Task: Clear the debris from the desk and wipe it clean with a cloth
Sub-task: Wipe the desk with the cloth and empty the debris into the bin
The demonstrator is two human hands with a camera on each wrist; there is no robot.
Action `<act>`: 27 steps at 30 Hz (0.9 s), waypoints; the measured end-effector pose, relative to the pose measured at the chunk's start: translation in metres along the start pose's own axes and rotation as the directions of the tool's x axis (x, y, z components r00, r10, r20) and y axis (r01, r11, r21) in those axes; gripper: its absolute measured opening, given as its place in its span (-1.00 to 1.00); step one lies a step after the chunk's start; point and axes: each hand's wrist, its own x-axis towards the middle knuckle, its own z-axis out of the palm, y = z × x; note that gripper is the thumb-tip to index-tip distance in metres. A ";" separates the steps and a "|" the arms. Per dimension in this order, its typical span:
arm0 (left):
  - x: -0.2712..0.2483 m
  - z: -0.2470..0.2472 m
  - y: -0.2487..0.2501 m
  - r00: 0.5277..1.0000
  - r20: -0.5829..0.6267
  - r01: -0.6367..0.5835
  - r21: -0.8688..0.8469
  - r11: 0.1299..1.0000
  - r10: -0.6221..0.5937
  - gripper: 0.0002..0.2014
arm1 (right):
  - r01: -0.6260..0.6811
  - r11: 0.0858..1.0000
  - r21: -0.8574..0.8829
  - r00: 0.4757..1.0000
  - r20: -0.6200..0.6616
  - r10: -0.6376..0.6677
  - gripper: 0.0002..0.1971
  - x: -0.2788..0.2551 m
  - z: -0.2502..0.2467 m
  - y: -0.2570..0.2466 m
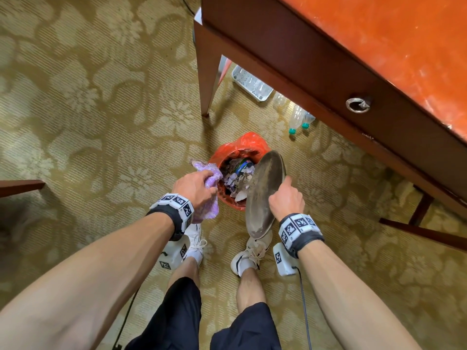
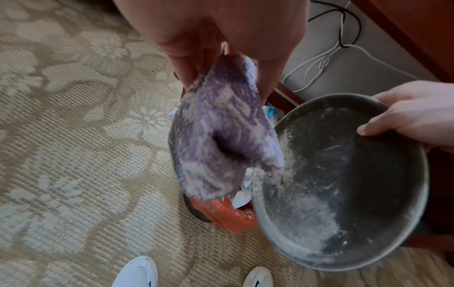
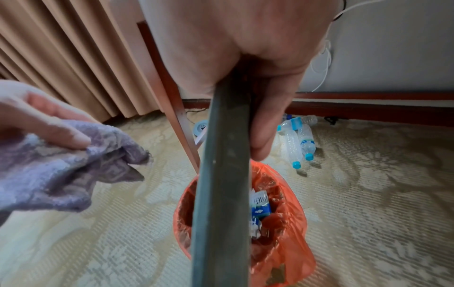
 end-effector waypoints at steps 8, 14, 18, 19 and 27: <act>0.000 -0.002 0.001 1.000 0.001 -0.005 0.000 1.000 0.005 -0.48 | 0.014 1.000 -0.027 1.000 -0.006 -0.015 -0.48 -0.001 0.002 0.001; 0.000 0.001 0.001 1.000 -0.001 -0.011 0.004 1.000 0.011 -0.48 | 0.029 0.999 -0.045 0.999 -0.017 -0.029 -0.44 -0.001 0.006 0.004; 0.002 0.002 0.001 1.000 0.007 -0.007 -0.005 1.000 0.007 -0.48 | 0.007 1.000 -0.013 0.999 -0.043 -0.008 -0.42 -0.001 0.003 0.008; 0.003 0.003 0.001 1.000 0.009 -0.009 -0.004 1.000 0.009 -0.48 | 0.009 1.000 -0.012 0.999 -0.046 -0.010 -0.42 -0.001 0.004 0.008; 0.004 0.009 0.004 1.000 0.026 0.012 -0.034 0.999 -0.011 -0.48 | 0.030 0.999 -0.023 0.998 -0.056 -0.032 -0.40 0.003 0.002 0.003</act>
